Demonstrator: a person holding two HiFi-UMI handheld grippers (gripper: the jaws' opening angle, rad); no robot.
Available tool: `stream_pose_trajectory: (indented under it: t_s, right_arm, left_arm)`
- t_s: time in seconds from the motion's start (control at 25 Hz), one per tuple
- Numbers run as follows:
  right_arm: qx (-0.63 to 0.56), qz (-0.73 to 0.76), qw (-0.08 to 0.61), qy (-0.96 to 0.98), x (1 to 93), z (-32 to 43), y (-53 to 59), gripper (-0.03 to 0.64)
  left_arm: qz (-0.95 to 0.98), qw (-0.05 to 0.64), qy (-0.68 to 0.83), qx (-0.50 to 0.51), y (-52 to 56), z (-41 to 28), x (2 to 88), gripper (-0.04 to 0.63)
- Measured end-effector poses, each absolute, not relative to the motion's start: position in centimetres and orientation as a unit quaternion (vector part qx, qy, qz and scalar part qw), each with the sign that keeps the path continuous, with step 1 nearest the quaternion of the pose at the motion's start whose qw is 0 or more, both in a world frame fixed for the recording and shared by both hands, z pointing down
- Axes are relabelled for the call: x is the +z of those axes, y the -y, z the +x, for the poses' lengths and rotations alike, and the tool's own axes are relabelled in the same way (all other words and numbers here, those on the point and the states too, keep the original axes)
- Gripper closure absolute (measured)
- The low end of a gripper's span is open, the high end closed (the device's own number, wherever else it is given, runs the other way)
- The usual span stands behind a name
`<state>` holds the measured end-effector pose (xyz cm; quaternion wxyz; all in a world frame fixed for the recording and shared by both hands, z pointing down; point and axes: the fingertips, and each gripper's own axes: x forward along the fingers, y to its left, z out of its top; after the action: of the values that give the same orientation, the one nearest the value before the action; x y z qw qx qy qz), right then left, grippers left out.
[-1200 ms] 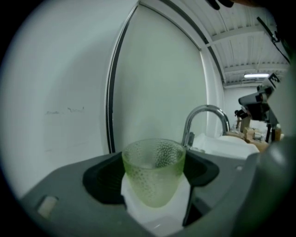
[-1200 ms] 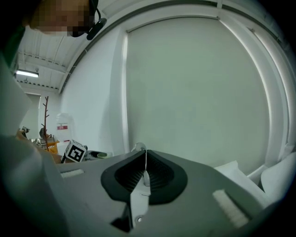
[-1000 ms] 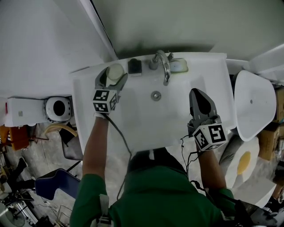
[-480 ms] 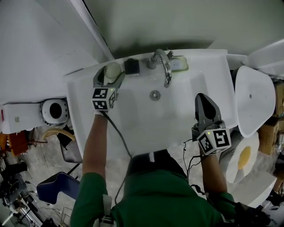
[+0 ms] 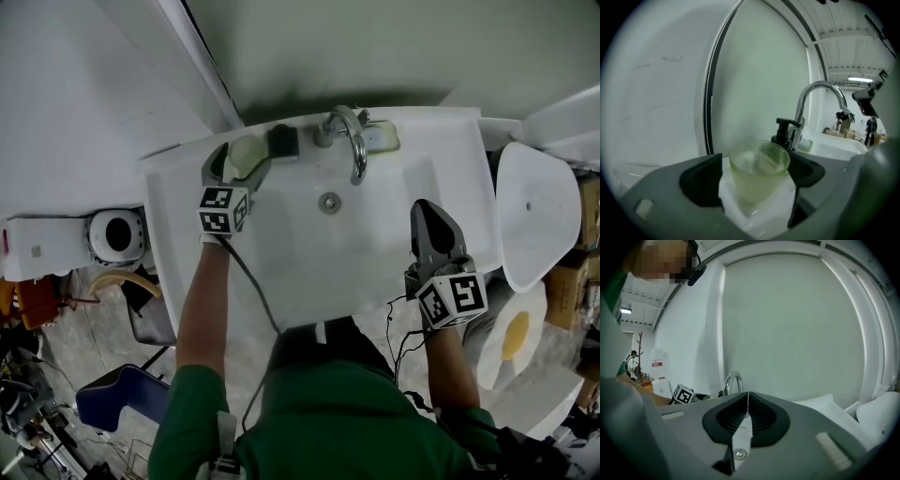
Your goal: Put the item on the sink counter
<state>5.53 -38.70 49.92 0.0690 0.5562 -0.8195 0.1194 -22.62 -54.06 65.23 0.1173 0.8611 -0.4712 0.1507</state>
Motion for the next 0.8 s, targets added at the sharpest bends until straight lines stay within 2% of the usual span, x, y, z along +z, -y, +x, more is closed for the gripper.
stream_pose_trajectory:
  t_s: [0.36, 0.64, 0.72, 0.8]
  right_arm:
    - [0.112, 0.56, 0.054, 0.819, 47.8, 5.0, 39.0, 0.611]
    - [0.097, 0.555, 0.037, 0.825, 44.9, 4.1, 38.3, 0.611]
    - [0.091, 0.553, 0.029, 0.828, 43.9, 3.8, 38.0, 0.611]
    - [0.085, 0.55, 0.02, 0.83, 42.9, 3.5, 37.7, 0.611]
  left_arm:
    - [0.847, 0.112, 0.511, 0.095, 51.6, -25.9, 59.6, 0.183]
    - [0.85, 0.094, 0.516, 0.042, 47.3, -27.3, 51.8, 0.286]
    - [0.849, 0.084, 0.521, 0.034, 45.8, -27.3, 49.7, 0.329]
    - [0.839, 0.076, 0.539, 0.025, 44.3, -27.7, 47.9, 0.409]
